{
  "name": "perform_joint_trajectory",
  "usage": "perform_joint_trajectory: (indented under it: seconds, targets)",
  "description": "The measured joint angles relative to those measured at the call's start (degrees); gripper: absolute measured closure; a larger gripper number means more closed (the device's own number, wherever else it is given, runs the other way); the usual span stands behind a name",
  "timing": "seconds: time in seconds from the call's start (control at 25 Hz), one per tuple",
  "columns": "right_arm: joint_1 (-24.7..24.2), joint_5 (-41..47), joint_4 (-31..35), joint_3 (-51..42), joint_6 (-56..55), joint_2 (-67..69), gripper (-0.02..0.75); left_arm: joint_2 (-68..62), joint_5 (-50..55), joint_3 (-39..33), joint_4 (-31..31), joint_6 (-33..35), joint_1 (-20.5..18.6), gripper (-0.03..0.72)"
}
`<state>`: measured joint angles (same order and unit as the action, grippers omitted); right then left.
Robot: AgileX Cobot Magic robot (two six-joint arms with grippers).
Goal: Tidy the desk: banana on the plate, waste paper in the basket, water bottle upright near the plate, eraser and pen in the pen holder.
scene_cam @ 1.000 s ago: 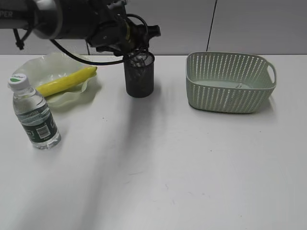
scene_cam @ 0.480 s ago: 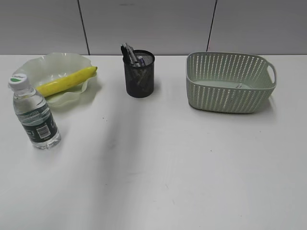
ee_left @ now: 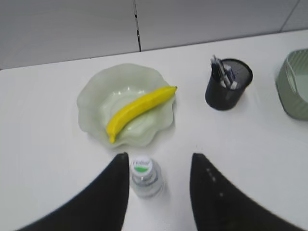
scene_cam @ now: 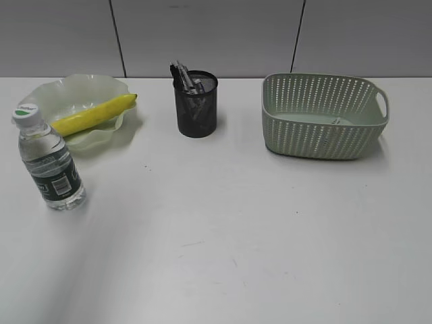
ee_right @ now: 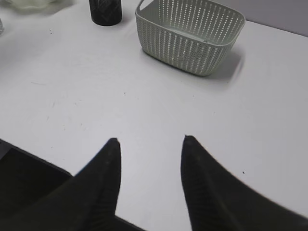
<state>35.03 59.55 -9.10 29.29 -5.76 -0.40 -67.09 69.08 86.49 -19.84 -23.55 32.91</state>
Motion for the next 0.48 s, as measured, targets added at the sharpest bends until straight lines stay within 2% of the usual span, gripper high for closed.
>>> perform_joint_trajectory:
  seconds: [0.32,0.48]
  targets:
    - [0.0,-0.1,-0.1,0.0,0.0,0.0,0.398,35.5,-3.8,-32.3,9.3,11.7,0.0,0.379]
    - [0.0,-0.1,-0.1,0.0,0.0,0.0,0.398,50.4,-5.6,-45.6,13.2,13.3,0.0,0.388]
